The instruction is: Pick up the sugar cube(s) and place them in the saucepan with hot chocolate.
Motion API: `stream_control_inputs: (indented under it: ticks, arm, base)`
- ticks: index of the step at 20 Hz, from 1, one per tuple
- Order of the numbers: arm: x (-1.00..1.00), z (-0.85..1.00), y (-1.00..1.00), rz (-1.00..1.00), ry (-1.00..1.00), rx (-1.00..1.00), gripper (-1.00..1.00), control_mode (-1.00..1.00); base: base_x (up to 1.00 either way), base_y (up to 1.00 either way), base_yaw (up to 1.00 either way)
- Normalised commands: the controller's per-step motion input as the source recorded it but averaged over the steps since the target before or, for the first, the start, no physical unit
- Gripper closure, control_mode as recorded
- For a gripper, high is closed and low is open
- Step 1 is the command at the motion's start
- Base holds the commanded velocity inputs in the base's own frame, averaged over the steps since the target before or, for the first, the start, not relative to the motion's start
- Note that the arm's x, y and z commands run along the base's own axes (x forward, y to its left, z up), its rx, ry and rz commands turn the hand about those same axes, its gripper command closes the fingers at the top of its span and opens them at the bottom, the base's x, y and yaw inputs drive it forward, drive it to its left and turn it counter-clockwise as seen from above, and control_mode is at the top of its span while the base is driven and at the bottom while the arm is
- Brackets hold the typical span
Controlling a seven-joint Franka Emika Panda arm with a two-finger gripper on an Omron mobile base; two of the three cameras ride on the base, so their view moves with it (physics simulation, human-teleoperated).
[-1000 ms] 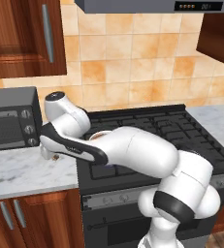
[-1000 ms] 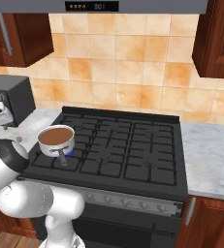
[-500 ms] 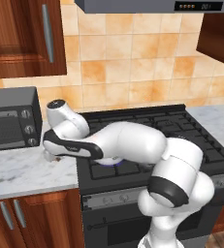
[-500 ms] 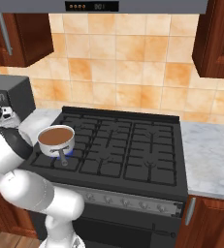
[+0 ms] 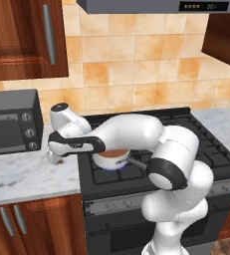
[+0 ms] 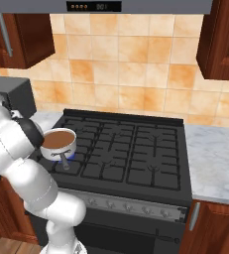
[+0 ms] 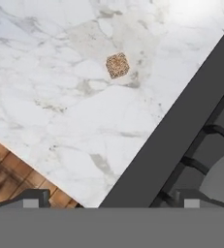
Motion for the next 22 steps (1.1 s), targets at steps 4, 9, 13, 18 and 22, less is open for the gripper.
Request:
stream_control_inputs:
  ticks: [4, 9, 13, 18, 22]
  arm:
    - [0.21, -0.31, 0.06, 0.0, 0.0, 0.0, -1.0, -1.0]
    - [0.22, -0.27, 0.24, 0.0, 0.0, 0.0, -1.0, -1.0]
    - [0.17, -0.26, 0.27, 0.0, 0.0, 0.0, -1.0, -1.0]
    - [0.23, -0.29, 0.19, 0.0, 0.0, 0.0, -1.0, -1.0]
    - [0.28, -0.26, 0.08, 0.0, 0.01, 0.0, -1.0, -1.0]
  base:
    - [0.0, 0.0, 0.0]
    - [0.0, 0.0, 0.0]
    - [0.0, 0.0, 0.0]
    - [0.0, 0.0, 0.0]
    - [0.0, 0.0, 0.0]
